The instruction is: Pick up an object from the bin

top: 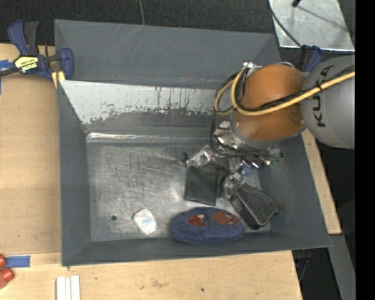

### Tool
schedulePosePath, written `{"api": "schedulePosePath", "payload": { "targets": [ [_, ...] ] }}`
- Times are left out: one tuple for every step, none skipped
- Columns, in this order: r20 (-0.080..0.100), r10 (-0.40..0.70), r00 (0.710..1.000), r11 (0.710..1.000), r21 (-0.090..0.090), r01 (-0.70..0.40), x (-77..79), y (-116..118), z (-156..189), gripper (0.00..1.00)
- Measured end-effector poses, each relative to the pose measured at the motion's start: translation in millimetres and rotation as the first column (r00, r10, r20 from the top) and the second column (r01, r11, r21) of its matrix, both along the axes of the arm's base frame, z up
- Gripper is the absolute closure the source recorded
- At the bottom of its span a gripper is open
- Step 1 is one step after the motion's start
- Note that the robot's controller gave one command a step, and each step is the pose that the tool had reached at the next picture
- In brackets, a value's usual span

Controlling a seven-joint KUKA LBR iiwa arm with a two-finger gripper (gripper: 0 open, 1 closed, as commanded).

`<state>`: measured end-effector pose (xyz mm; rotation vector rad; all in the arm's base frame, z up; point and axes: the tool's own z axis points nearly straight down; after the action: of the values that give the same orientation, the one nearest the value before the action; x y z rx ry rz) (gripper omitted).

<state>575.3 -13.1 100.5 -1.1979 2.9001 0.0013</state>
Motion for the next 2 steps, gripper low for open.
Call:
{"api": "schedulePosePath", "payload": {
  "targets": [
    [-0.001,0.170,0.985,0.985,0.023,-0.170,20.9,-24.8,-0.3,0.00],
    [-0.016,0.265,0.964,0.964,0.032,-0.265,38.4,-24.8,-22.4,0.00]
  ]
}}
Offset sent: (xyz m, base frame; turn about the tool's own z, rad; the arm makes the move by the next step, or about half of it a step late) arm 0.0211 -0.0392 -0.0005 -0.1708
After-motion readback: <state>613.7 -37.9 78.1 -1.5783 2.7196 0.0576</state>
